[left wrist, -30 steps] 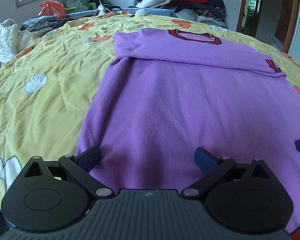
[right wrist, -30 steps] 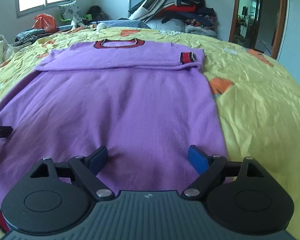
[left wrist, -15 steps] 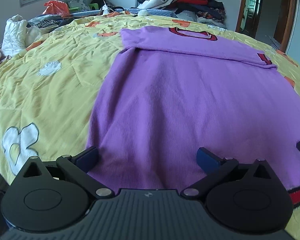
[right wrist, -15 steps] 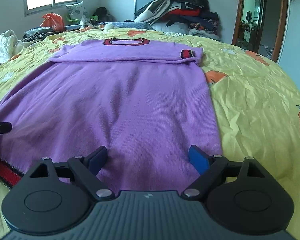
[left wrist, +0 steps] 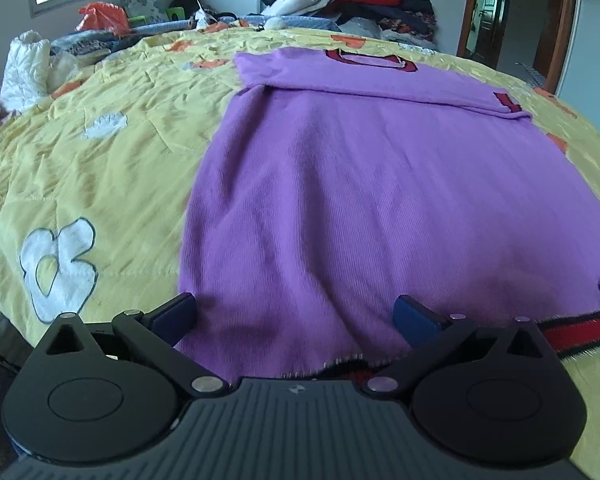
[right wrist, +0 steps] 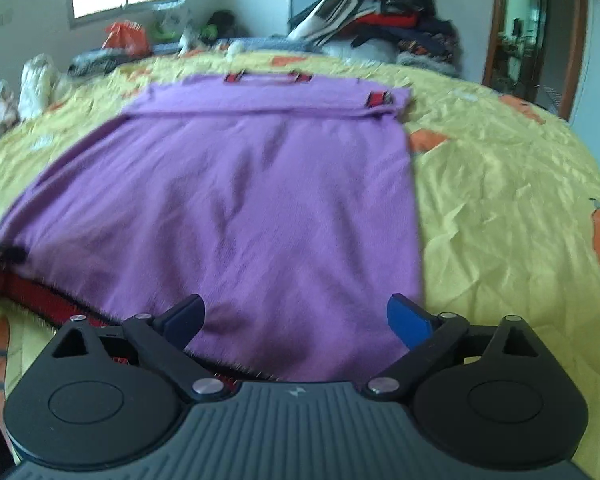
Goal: Fold small clothes
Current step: 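Grasp the red ribbed hem with the left gripper while the right gripper grasps the hem beside it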
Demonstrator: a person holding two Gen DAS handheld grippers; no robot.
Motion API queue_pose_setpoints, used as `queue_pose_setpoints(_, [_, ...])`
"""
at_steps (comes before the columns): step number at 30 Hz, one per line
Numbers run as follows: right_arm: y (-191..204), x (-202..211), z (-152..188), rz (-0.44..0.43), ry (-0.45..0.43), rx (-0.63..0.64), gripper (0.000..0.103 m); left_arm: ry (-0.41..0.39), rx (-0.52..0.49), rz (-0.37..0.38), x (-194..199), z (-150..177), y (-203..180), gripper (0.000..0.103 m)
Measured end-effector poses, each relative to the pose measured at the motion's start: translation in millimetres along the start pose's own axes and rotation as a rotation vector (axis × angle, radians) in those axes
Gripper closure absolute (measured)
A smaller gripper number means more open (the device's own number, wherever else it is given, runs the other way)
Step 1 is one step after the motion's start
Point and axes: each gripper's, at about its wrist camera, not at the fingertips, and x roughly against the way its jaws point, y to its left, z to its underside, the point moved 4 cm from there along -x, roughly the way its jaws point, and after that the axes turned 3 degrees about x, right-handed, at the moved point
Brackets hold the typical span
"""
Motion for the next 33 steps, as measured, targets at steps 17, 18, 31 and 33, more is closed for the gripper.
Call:
queue_pose_setpoints(17, [-55.4, 33.9, 19.1, 0.109, -0.067, 0.024, 0.0, -0.016, 0.282, 0.435, 11.1, -1.5, 91.8, 0.007])
queue_pose_setpoints(18, [-57.7, 37.3, 19.2, 0.129, -0.093, 0.022, 0.0, 0.002, 0.297, 0.46, 9.3, -4.0, 93.2, 0.012])
queue_pose_setpoints(31, [-58.2, 36.7, 26.4, -0.048, -0.055, -0.058, 0.001, 0.191, 0.817, 0.822, -14.5, 39.4, 121.6, 0.058])
queue_pose_setpoints(33, [-57.3, 38.7, 26.1, -0.052, -0.063, -0.064, 0.001, 0.205, 0.851, 0.836, -21.6, 45.4, 120.9, 0.072])
